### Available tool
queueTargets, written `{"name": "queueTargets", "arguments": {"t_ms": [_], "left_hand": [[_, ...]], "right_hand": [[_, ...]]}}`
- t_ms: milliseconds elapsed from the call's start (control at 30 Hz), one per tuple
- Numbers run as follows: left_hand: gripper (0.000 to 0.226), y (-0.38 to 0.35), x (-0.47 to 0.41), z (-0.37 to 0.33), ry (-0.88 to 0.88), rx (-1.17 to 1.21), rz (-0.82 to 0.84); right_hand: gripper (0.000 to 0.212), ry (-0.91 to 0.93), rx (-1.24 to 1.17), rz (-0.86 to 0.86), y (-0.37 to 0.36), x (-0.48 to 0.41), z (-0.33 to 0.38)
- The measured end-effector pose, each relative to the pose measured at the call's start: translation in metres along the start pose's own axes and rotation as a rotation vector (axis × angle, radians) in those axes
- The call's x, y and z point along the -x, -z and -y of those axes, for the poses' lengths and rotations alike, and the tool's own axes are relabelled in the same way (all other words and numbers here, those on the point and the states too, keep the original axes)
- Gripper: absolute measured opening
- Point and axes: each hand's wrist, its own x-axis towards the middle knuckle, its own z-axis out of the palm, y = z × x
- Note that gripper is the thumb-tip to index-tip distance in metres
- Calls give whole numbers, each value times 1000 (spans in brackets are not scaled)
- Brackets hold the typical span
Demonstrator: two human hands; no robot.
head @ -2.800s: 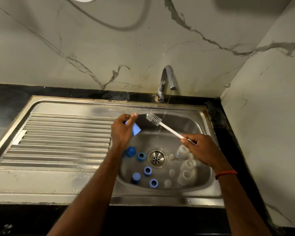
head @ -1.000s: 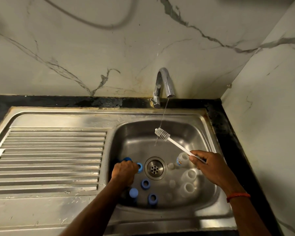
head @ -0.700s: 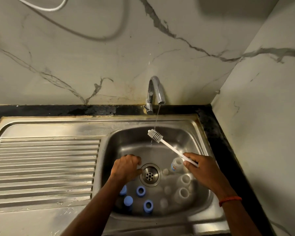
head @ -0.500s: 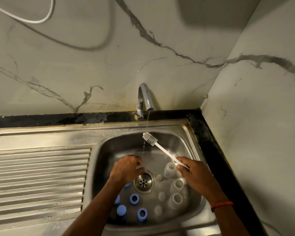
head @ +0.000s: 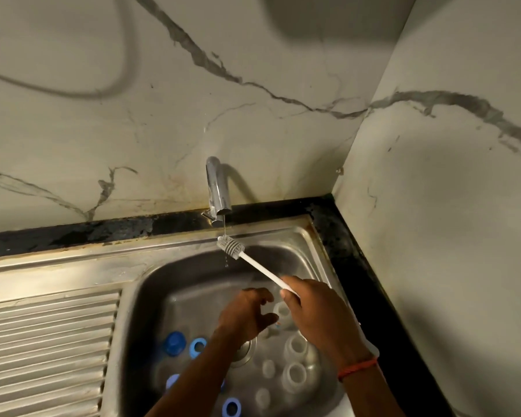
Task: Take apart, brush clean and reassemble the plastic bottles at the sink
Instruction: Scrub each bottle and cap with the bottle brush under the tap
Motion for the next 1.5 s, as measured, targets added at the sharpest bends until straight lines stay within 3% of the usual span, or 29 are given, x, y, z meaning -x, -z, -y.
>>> {"name": "queueTargets", "arguments": {"t_ms": [167,467,800,1000,1133,1300,1500], "left_hand": [[63,-23,-25,-9,8,-7,21],[56,-44,-40,-13,-18,-172,132],[46,-32,-30,-17,-44,-140,-45],[51,-4,-14,3,12,264,-262],[40,24,12,6,167,656,-364],[27,65,44,6,223,1126,-582],[37,97,69,3,232,1464,-607]], "right_hand": [[42,9,-30,-3,3,-4,1],[42,-44,-36,35,0,2,-19],[42,-11,-57,11,6,-5,-8],[29,34,-102,-10,9,-4,17],[21,61,-110,-3,10,-7,37],[16,41,-124,-54,13,-4,47],[12,19,-91,-120,28,12,49]]}}
